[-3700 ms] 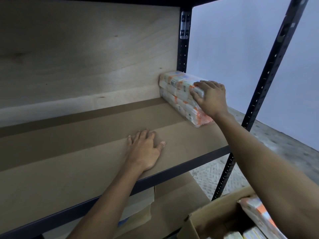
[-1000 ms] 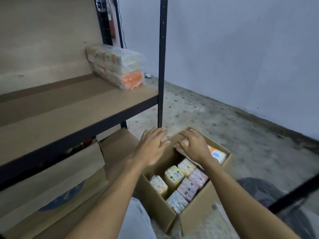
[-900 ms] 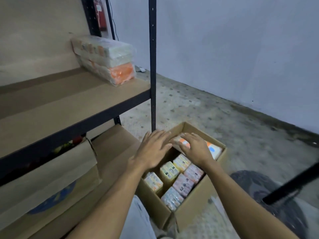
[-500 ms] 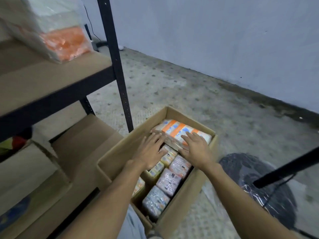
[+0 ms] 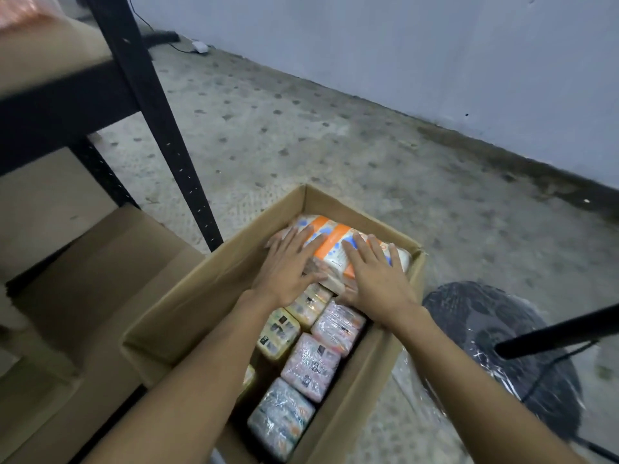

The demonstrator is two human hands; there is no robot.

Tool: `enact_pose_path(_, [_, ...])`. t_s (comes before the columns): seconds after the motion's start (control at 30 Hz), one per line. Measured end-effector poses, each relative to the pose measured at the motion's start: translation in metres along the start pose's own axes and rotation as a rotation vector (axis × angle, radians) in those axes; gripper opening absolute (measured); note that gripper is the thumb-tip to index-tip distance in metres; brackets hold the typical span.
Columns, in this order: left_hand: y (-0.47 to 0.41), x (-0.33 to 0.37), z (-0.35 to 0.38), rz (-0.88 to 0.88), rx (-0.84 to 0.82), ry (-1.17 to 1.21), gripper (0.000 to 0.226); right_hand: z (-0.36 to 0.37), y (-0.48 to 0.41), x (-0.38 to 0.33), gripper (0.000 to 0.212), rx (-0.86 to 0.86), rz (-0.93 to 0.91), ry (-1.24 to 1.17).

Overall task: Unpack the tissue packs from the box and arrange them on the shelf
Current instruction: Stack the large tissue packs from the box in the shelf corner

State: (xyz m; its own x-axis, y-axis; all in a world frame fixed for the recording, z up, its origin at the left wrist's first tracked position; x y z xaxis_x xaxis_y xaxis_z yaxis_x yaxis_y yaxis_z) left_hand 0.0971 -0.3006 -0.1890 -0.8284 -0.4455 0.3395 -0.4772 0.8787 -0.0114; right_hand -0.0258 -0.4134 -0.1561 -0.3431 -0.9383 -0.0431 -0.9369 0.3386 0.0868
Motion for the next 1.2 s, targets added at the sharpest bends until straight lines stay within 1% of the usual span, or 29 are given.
enact_pose_path(0.2, [-0.005, 0.0, 0.0, 0.112, 0.069, 0.008, 0.07, -0.002, -0.002, 0.001, 0.079, 0.035, -0.035, -0.003])
enact_pose_path(0.27, [-0.005, 0.002, -0.002, 0.118, 0.082, 0.032, 0.067, -0.004, -0.001, 0.002, 0.074, 0.064, -0.038, -0.042])
enact_pose_path(0.4, [-0.005, 0.005, -0.01, 0.116, 0.144, 0.102, 0.057, -0.013, 0.003, 0.004, 0.064, 0.164, -0.054, -0.016])
enact_pose_path(0.53, [0.001, 0.007, -0.018, 0.116, 0.207, 0.152, 0.054, -0.021, 0.007, 0.003, 0.058, 0.194, -0.096, -0.08])
enact_pose_path(0.67, [0.017, 0.009, -0.03, 0.082, 0.252, 0.218, 0.057, -0.031, 0.014, -0.005, 0.057, 0.13, -0.113, -0.18])
enact_pose_path(0.77, [0.036, 0.016, -0.045, 0.055, 0.263, 0.223, 0.059, -0.041, 0.025, -0.015, 0.065, 0.124, -0.137, -0.223])
enact_pose_path(0.9, [0.063, 0.029, -0.074, 0.04, 0.278, 0.225, 0.057, -0.067, 0.044, -0.028, 0.066, 0.157, -0.161, -0.24])
enact_pose_path(1.03, [0.086, 0.044, -0.108, 0.055, 0.354, 0.184, 0.056, -0.102, 0.065, -0.045, 0.062, 0.196, -0.187, -0.222])
enact_pose_path(1.2, [0.123, 0.063, -0.164, 0.062, 0.408, 0.127, 0.059, -0.156, 0.1, -0.07, 0.056, 0.309, -0.233, -0.194])
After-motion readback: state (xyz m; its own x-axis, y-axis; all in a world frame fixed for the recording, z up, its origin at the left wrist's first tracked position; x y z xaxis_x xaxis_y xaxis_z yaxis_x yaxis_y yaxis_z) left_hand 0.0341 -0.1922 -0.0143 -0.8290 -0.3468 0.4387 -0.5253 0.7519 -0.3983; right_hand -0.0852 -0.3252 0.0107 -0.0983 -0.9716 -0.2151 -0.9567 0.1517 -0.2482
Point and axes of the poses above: each hand's wrist, its own y-axis away from the middle knuckle, its own z-axis out of the palm, x = y × z, the point moved 5 cm from there along -y, towards the middle knuckle, and after that the axes turned 2 degrees about -x, right-handed, at the moved point
